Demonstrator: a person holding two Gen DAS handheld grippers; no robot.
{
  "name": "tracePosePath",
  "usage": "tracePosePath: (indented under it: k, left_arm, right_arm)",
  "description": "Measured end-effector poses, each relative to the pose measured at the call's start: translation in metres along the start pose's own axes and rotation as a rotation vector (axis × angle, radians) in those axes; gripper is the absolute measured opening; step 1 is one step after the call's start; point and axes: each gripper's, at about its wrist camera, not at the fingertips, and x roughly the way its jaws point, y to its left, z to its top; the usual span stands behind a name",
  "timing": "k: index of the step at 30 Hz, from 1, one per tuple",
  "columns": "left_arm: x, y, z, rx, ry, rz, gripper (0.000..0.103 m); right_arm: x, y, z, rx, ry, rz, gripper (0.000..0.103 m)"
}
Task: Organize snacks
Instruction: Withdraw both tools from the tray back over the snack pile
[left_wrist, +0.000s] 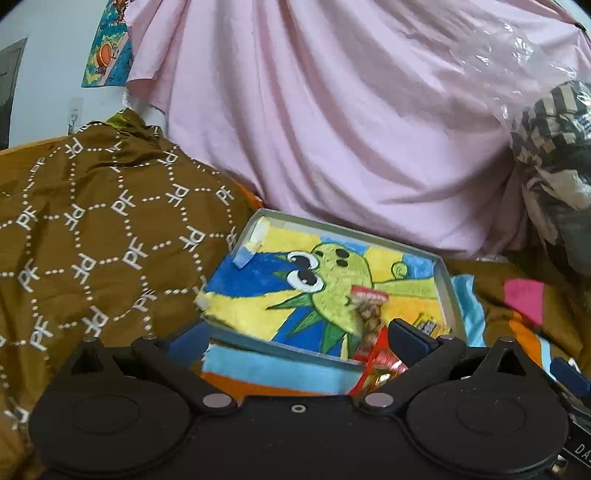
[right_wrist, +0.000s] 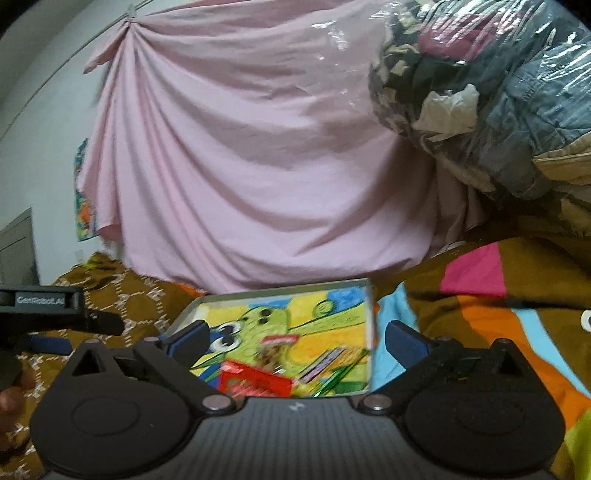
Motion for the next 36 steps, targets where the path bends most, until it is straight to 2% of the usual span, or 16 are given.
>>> tracePosePath:
  k: [11, 15, 21, 31, 36]
  left_arm:
    - [-0.046, 0.035, -0.03, 0.061, 0.049, 0.025, 0.102]
    - [-0.056, 0.049, -0.042, 0.046, 0.079, 0.044, 0.102]
    - [-0.068, 0.066, -0.061, 0.059, 0.108, 0.065, 0.102]
    - [-0.073, 0.08, -0.093, 0.161, 0.154, 0.059, 0.102]
    - [-0.071, 0.089, -0.1, 0.147, 0.175, 0.061, 0.102]
  right_arm:
    - [-0.037, 0.048, -0.018, -0.067, 0.089, 0.114, 0.103]
    - [-0.047, 0.063, -0.027, -0.084, 0.137, 0.136, 0.103]
    - [-0.058, 0.081, -0.042, -0.127, 0.21, 0.158, 0.103]
    - [-0.058, 0.103, -0.064, -0.226, 0.335, 0.179, 0.103]
    - [-0.051, 0.106, -0.072, -0.236, 0.384, 0.177, 0.103]
